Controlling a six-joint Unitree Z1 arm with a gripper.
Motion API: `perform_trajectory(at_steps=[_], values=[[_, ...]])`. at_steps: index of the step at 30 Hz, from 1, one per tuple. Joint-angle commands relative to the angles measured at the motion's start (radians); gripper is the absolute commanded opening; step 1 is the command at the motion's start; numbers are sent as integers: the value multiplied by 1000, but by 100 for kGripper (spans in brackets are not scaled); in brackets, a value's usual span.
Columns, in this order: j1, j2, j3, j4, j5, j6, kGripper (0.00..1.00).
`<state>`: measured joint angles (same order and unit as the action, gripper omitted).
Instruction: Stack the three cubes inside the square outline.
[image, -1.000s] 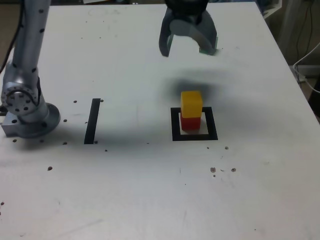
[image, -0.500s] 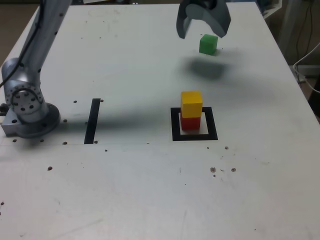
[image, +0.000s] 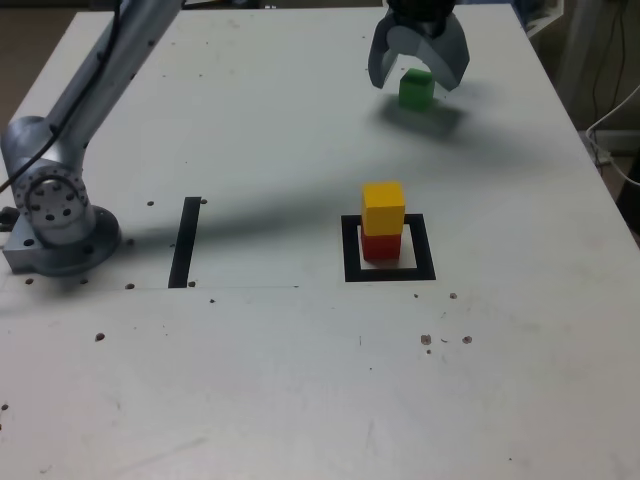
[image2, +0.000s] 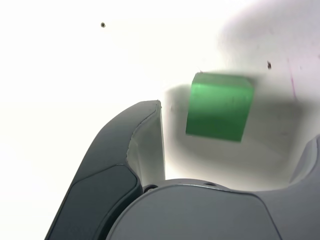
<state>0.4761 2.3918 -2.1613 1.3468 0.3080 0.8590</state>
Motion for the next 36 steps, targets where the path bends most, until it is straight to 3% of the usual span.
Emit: perform_trajectory(at_steps=[1,9,16,20,29,36], values=[[5,12,-8,-4,3,3,94],[7,33,-27,-4,5,0,82],[7,41,-27,-18,-16,-33,47],[7,42,-20,-40,-38,-34,33],[7,42,-6,-50,-51,-29,22],[7,30,-3,-48,-56,-28,8]])
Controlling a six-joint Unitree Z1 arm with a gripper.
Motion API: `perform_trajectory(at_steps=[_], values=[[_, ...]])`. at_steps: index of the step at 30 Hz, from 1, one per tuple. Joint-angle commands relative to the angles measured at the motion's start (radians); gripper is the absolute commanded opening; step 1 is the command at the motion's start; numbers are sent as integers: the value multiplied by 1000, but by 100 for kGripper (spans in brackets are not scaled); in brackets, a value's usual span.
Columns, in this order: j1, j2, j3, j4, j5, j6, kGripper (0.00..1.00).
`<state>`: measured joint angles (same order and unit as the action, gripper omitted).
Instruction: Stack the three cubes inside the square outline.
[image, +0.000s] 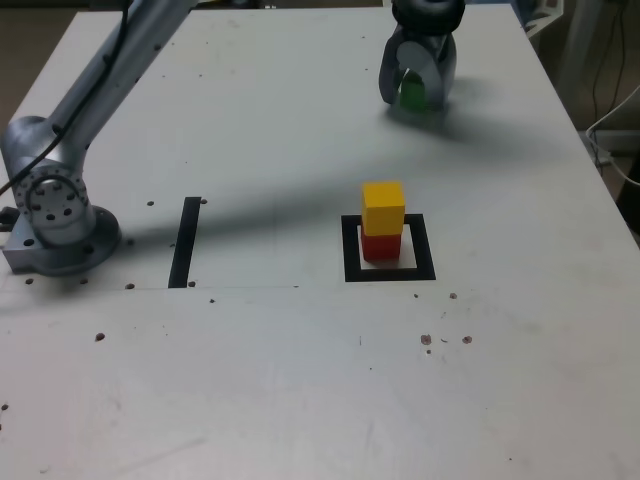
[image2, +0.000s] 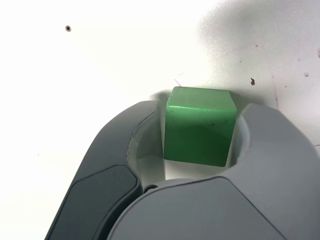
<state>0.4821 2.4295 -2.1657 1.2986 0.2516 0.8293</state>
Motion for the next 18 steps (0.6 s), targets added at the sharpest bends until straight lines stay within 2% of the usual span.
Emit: perform_trajectory(at_steps=[1,10,18], values=[[1,-12,1,2,0,2,7],[-11,-50,14,16,8,2,1],[-61,-125,26,58,12,-10,1]])
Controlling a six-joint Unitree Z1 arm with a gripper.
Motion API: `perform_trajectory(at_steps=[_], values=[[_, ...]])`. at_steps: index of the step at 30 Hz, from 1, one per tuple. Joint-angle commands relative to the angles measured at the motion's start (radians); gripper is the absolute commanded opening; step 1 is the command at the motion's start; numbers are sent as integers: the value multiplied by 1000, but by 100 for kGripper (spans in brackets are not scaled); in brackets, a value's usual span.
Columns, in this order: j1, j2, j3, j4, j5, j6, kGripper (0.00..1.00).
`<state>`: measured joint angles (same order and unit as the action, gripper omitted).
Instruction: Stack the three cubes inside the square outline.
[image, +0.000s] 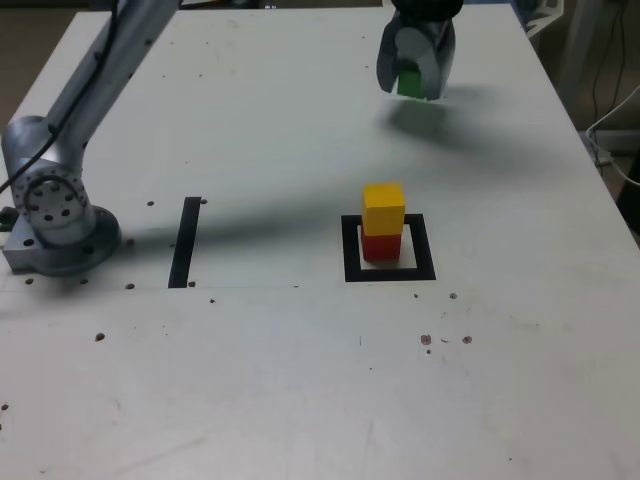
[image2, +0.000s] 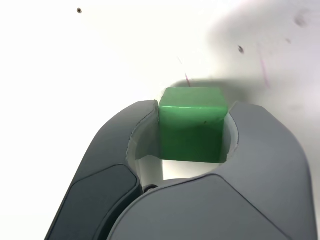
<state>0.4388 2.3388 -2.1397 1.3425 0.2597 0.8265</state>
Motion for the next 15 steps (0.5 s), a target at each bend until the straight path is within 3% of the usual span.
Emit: perform_trajectory(at_steps=[1,10,15], values=[[-32,-50,1,24,5,-14,1],[-154,-198,68,84,-43,-136,1],[-200,-307,180,127,-48,-257,1]])
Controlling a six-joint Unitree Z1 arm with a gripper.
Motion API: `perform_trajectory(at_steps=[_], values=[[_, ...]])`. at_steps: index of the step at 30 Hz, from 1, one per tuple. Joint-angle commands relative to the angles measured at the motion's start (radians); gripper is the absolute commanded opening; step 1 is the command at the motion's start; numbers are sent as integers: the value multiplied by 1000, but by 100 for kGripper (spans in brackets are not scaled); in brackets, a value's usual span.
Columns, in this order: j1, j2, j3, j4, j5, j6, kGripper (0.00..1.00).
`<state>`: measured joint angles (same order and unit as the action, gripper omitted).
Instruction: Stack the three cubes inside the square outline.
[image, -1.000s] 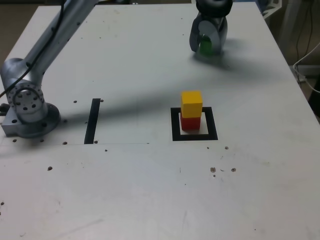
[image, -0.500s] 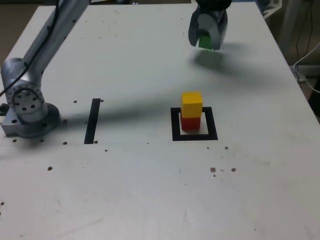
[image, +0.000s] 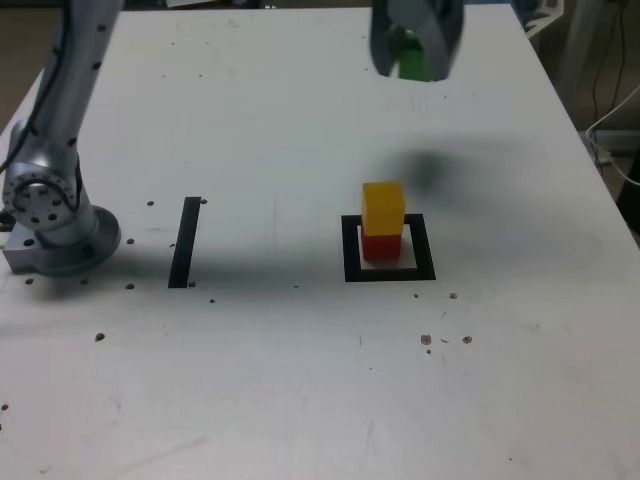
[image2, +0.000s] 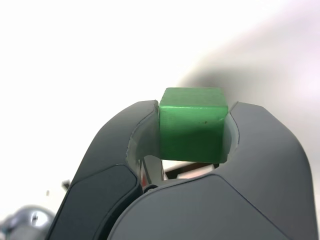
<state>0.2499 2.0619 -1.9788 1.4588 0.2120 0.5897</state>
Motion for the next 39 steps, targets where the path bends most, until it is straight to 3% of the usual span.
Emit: perform_trajectory(at_steps=[1,11,20,29,39], values=[[-18,-45,33,17,0,-36,1],[-216,-200,171,89,1,-316,1],[-362,-223,270,60,-50,-542,1],[-441,-193,275,12,-77,-649,1],[-455,-156,294,-45,-91,-680,1]])
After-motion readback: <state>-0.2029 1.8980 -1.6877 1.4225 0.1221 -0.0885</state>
